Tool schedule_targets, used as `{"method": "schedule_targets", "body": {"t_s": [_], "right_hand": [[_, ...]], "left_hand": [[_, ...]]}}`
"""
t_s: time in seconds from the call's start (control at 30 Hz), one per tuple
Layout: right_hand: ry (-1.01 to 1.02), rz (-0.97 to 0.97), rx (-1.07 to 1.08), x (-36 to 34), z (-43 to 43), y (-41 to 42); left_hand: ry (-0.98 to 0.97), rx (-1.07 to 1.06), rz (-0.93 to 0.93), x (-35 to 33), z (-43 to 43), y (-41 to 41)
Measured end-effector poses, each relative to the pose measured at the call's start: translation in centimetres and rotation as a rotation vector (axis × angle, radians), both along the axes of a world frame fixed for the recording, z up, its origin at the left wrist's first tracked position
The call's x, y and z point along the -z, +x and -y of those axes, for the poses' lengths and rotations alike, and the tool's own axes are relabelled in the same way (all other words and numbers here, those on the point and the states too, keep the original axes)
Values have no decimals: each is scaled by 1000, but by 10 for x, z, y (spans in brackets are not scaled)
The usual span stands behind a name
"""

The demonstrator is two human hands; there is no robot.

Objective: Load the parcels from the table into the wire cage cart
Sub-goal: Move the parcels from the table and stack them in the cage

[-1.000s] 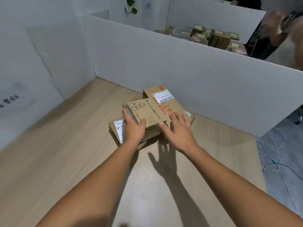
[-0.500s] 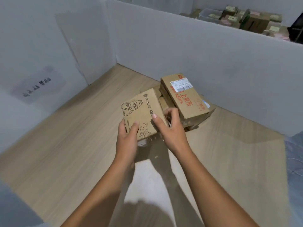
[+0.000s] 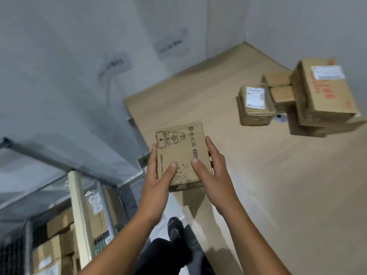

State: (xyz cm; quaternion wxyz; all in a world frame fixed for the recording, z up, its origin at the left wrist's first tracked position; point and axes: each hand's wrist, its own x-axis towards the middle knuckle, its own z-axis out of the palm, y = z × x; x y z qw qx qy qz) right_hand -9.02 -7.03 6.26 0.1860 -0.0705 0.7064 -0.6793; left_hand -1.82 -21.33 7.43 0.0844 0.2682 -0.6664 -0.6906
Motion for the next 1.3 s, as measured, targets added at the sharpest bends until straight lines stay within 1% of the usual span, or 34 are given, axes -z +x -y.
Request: {"method": "schedule_targets", "body": {"t_s": [0.13, 0.23, 0.33, 0.43, 0.57, 0.63, 0.73, 0.8, 0.87, 0.93, 1.07, 1.1, 1.2, 1.3], "right_hand": [[23, 0, -150, 6, 46, 26], [49, 8, -309, 12, 101, 43], [113, -5, -453, 11, 174, 59], [182, -68, -625, 10, 253, 80], [179, -129, -847, 10, 362, 116], [192, -137, -996, 14, 412, 140], [224, -123, -1181, 25, 472, 177], [248, -99, -1270, 37, 508, 194], [264, -93, -1340, 56, 544, 207], [300, -109, -1404, 83, 581, 216], [390, -139, -1530, 144, 653, 226], [400, -142, -1571, 161, 674, 228], [446, -126, -1690, 219, 737, 226], [507, -132, -1722, 287, 792, 230]], "left_hand": [[28, -135, -34, 7, 40, 47], [69, -263, -50, 14, 80, 82], [83, -425, -53, 25, 138, 115], [84, -595, -77, 33, 196, 152], [57, -852, -131, 35, 262, 205], [59, -984, -151, 41, 288, 234], [122, -1166, -192, 51, 317, 270], [180, -1220, -198, 64, 337, 286], [190, -1272, -161, 85, 361, 299], [188, -1336, -84, 114, 387, 306], [259, -1418, 7, 163, 440, 313], [294, -1424, 36, 178, 455, 315], [414, -1455, 47, 230, 505, 317], [424, -1470, 162, 279, 560, 319]]}}
